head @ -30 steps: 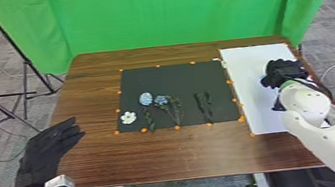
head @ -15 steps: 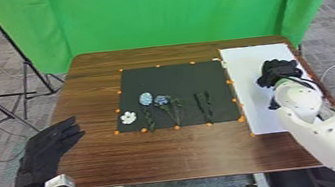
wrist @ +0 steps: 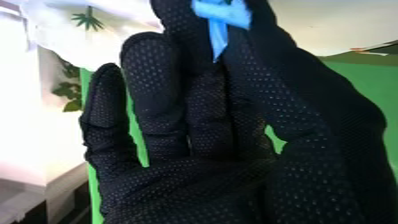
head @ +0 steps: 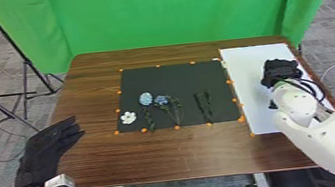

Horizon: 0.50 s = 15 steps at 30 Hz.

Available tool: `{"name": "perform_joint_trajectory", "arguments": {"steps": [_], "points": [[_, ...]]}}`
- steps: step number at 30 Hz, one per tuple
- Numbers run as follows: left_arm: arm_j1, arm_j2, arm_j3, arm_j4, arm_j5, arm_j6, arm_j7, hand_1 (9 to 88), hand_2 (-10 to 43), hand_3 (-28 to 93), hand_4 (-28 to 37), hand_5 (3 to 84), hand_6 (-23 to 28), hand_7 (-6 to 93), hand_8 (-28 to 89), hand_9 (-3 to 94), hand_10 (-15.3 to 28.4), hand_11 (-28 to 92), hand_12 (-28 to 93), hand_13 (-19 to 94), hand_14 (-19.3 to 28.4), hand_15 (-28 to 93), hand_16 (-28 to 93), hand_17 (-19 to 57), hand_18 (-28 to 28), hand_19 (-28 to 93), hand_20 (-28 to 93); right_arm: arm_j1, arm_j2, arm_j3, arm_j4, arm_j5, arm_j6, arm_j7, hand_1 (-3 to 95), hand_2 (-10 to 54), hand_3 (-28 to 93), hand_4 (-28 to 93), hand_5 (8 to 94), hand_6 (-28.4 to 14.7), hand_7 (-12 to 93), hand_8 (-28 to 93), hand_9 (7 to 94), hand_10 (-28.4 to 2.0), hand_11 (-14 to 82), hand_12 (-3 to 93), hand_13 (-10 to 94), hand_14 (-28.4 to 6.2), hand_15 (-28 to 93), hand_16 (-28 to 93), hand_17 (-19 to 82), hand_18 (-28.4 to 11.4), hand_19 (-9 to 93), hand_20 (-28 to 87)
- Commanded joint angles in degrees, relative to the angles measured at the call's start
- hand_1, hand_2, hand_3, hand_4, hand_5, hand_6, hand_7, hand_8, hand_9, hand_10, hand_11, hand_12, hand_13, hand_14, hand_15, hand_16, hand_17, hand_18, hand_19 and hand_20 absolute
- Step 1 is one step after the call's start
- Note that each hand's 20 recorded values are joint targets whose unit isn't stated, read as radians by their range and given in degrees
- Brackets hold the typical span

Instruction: Arrange flowers

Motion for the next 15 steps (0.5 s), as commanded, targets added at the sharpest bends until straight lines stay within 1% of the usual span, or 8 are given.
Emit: {"name": "perform_joint_trajectory", "arguments": {"steps": [1,8,9,11,15], "points": [[1.22,-0.09,0.07,-0.17,-0.36,0.21,0.58,27.5,6.1,83,-13.2,46.4,14.2,14.5,-9,38.9,22.3,37,9,28,28.4,60,-13,-9.8,21.3,57,12,0.65,1.15,-1.25,-0.38,-1.79,3.64,0.47,55.4,-9.5,76,-28,79.4,1.1,27,-1,89.3,-6.4,14.9,39.7,65,-5.3,66,35,22,-24.9,80,41],[2.41,-0.55,-0.76,-0.56,-0.27,0.32,0.60,27.5,6.2,83,-13.3,46.4,14.2,14.6,-9,38.9,22.2,37,9,28,28.4,60,-13,-9.8,21.3,57,12,2.97,1.56,-3.60,-5.18,-1.01,7.42,-1.92,55.9,-9.5,77,-28,80.7,0.2,25,1,89.8,-6.6,14.9,40.5,66,-5.0,66,36,23,-25.9,81,42],[2.19,-0.54,-0.63,-0.58,-0.28,0.54,0.53,27.4,6.2,83,-13.3,46.4,14.2,14.6,-9,38.9,22.2,37,9,28,28.4,60,-13,-9.8,21.3,57,12,3.89,1.36,-4.49,-5.63,-0.90,7.77,-2.30,55.9,-9.5,77,-28,80.8,0.2,25,1,89.8,-6.6,14.9,40.6,66,-5.0,66,36,23,-26.0,81,42],[2.22,-0.71,-0.78,-0.58,-0.11,0.18,0.16,27.4,6.2,83,-13.2,46.4,14.2,14.6,-9,38.9,22.2,37,9,28,28.4,60,-13,-9.8,21.3,57,12,5.30,0.92,-6.05,-6.70,-0.58,8.49,-2.96,56.0,-9.5,77,-28,80.9,0.2,25,1,90.0,-6.6,14.9,40.6,66,-4.9,66,37,23,-26.1,81,42],[2.25,-0.59,-0.79,-0.70,-0.14,0.45,0.40,27.5,6.2,83,-13.3,46.4,14.2,14.6,-9,38.9,22.2,37,9,28,28.4,60,-13,-9.8,21.3,57,12,8.44,-0.66,-9.40,-8.45,0.49,9.45,-4.08,55.9,-9.5,77,-28,81.1,0.0,25,2,90.1,-6.7,15.0,40.8,66,-4.8,66,37,23,-26.3,81,43]]}}
